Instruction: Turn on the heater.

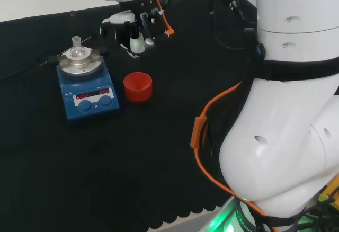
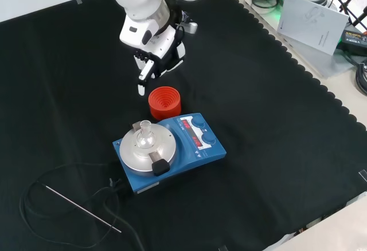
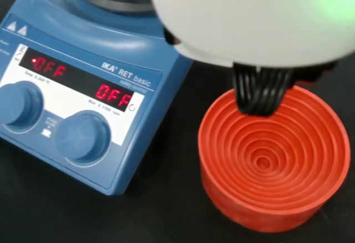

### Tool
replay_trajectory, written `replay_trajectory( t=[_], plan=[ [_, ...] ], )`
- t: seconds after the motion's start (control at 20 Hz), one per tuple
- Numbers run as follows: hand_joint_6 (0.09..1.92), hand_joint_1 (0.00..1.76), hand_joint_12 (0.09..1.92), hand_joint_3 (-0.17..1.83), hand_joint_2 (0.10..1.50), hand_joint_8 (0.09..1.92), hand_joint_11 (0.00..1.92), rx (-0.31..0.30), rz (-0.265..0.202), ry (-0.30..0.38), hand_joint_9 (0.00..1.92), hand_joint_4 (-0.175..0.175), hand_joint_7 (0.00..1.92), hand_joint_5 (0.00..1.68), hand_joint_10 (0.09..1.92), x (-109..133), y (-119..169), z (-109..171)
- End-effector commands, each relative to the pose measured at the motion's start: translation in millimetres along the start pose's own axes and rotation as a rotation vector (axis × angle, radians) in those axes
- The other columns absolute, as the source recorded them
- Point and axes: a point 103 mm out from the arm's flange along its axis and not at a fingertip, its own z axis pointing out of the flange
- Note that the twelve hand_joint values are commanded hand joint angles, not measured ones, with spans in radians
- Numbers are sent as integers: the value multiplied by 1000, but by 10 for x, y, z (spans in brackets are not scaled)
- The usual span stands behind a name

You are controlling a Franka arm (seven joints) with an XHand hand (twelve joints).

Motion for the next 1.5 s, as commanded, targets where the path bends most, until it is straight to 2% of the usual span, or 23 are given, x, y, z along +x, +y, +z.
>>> replay_trajectory(
  t=[0.05,0.3,0.6,0.75,0.95,1.35,1.5],
  plan=[
    [689,1604,987,1488,222,1380,1256,-37,7,18,1309,-96,1245,88,1158,125,-114,3],
    [692,1607,1011,1515,209,1392,1267,-63,24,31,1316,-95,1247,81,1184,143,-238,50],
    [692,1611,1033,1540,199,1409,1264,-78,-14,42,1320,-94,1249,79,1202,233,-370,136],
    [690,1611,1039,1546,197,1413,1265,-95,-10,37,1322,-93,1250,74,1206,298,-409,112],
    [685,1612,1047,1553,194,1416,1267,-122,20,29,1321,-91,1253,69,1211,421,-450,61],
    [676,1614,1061,1563,188,1420,1267,-110,34,20,1323,-85,1258,61,1218,803,-519,163],
    [675,1614,1062,1564,188,1420,1268,-111,27,32,1323,-84,1258,60,1218,868,-558,186]
  ],
)
